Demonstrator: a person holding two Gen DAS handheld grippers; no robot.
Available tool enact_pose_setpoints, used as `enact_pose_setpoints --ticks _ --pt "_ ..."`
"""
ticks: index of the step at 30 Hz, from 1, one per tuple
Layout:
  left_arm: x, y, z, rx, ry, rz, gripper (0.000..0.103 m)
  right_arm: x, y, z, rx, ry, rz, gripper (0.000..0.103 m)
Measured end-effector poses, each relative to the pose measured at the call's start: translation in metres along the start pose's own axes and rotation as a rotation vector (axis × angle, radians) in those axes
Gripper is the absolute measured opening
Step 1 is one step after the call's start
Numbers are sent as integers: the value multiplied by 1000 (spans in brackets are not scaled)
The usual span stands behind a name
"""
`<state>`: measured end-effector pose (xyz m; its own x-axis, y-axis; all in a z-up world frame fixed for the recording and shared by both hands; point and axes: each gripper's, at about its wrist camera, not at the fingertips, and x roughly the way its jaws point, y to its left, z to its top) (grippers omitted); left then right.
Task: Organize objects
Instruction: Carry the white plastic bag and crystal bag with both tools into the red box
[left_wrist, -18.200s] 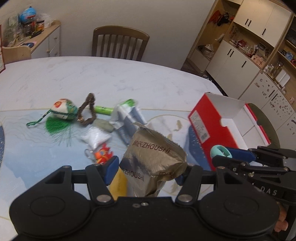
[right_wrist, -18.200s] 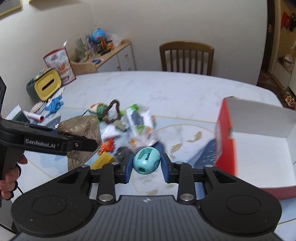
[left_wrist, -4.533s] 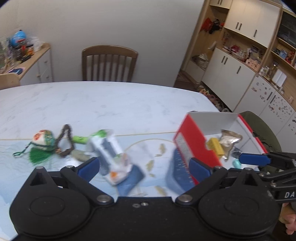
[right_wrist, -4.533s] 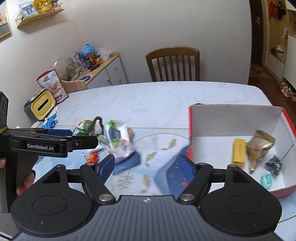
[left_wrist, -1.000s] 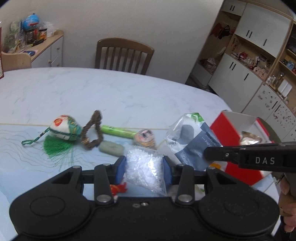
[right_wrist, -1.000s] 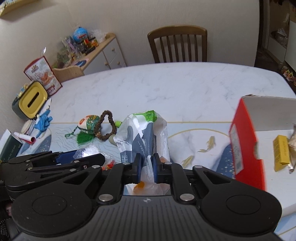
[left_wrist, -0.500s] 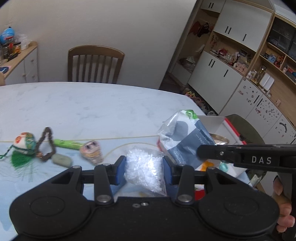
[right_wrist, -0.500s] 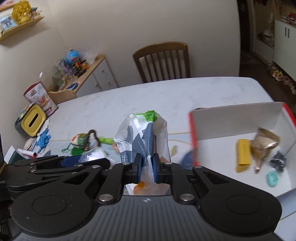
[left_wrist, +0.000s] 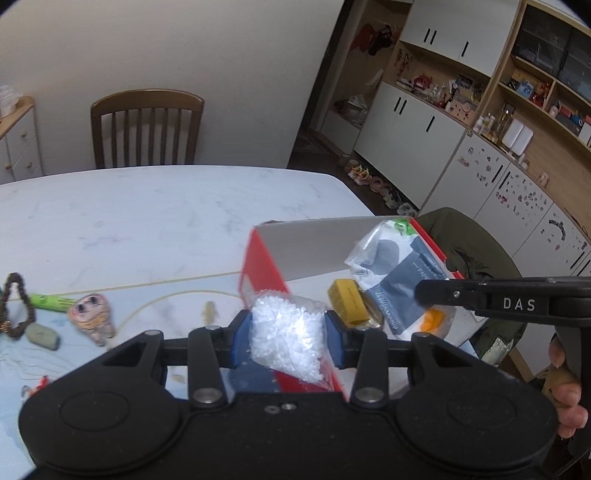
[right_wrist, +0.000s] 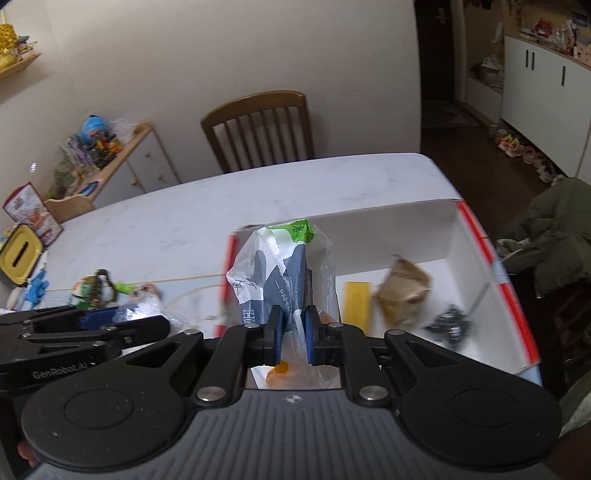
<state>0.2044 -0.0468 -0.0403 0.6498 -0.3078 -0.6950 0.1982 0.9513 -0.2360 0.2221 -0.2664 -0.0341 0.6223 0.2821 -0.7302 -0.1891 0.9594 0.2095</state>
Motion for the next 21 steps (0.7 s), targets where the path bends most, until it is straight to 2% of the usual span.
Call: enact_pose_setpoints --ticks 12,19,21 --pt "57 -51 17 24 53 19 41 16 -60 -1 -70 41 -39 12" --pt "97 -70 25 37 96 94 41 29 -79 -8 -153 82 -40 12" --pt "107 -74 26 46 104 123 41 32 -80 -10 -198 99 -14 12"
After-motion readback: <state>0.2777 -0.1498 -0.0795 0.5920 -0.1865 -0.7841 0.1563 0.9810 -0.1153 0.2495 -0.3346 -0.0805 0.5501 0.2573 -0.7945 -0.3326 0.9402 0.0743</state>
